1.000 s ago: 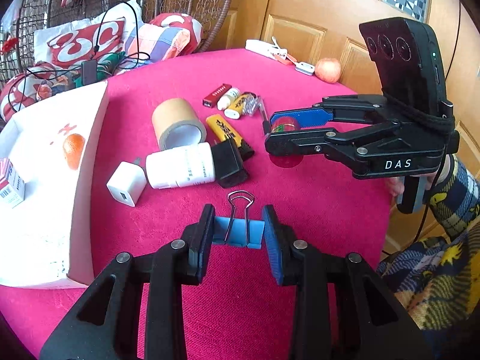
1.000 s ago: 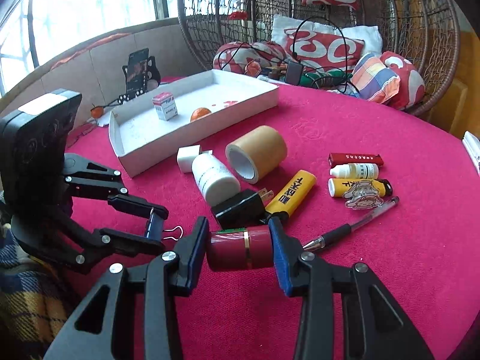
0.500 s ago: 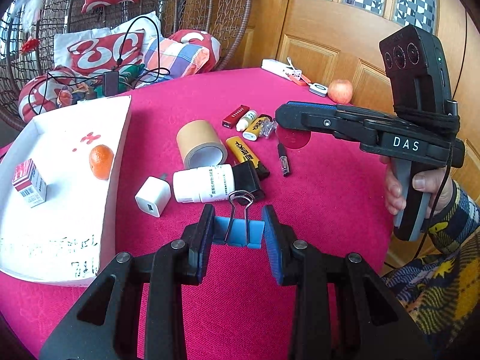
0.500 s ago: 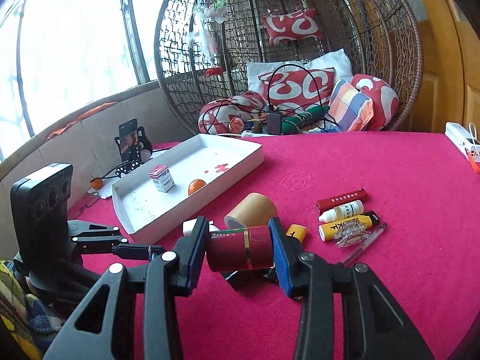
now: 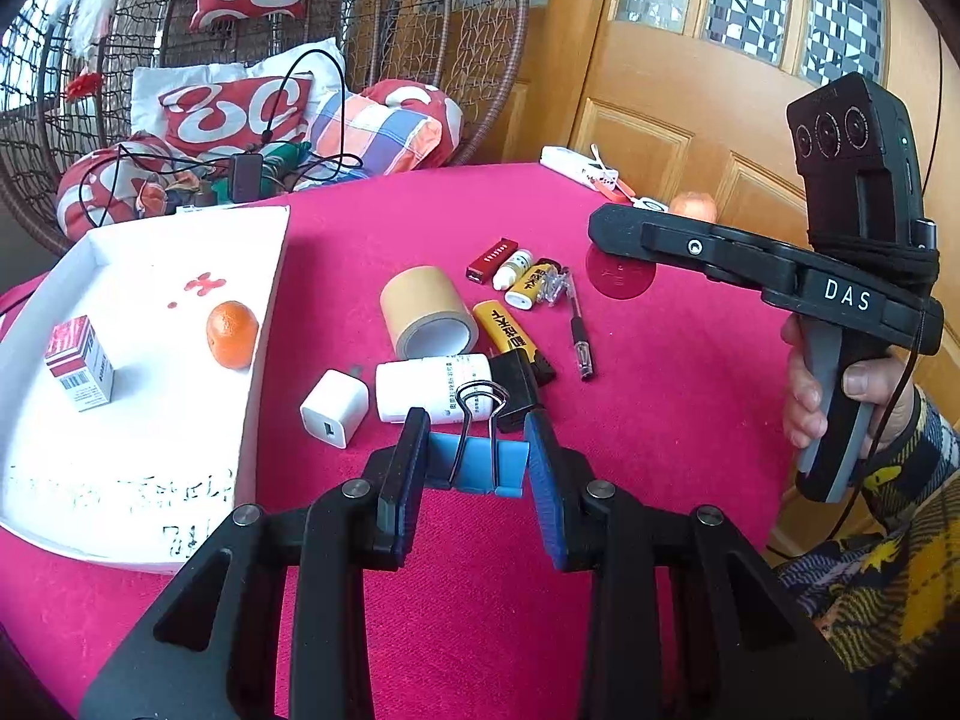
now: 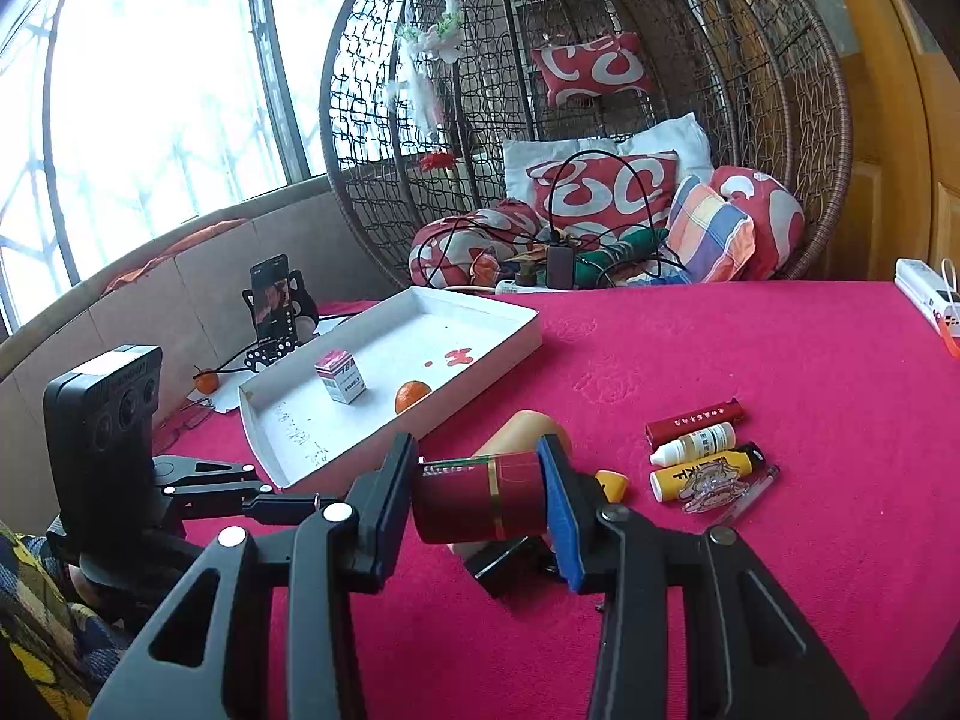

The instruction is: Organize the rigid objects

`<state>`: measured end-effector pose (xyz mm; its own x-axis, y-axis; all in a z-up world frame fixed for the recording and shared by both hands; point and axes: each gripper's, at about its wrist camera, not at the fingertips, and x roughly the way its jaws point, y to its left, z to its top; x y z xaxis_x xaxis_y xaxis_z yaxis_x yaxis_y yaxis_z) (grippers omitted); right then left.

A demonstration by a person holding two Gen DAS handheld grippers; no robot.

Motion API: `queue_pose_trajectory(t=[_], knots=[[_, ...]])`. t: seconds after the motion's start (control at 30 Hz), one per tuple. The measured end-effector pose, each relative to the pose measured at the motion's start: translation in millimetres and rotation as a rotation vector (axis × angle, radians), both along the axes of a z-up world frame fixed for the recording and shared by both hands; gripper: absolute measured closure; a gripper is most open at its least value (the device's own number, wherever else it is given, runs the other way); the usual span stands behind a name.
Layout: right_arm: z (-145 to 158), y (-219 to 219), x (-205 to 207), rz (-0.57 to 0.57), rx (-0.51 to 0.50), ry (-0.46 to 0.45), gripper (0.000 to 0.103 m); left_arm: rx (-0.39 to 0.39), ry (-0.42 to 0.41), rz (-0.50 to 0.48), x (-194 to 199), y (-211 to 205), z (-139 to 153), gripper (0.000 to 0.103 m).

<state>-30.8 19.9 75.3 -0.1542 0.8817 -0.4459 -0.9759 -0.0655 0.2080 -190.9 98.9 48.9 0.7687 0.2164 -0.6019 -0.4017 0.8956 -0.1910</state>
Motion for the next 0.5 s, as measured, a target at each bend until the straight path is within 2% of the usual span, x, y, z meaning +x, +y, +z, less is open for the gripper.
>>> queue_pose_trajectory(t=[0.5], knots=[[-2.8,2.6,-2.4,0.012,-0.007,0.010,0.063,0.001,-0.017,0.040,-5.3,3.8,-0.5,0.071]])
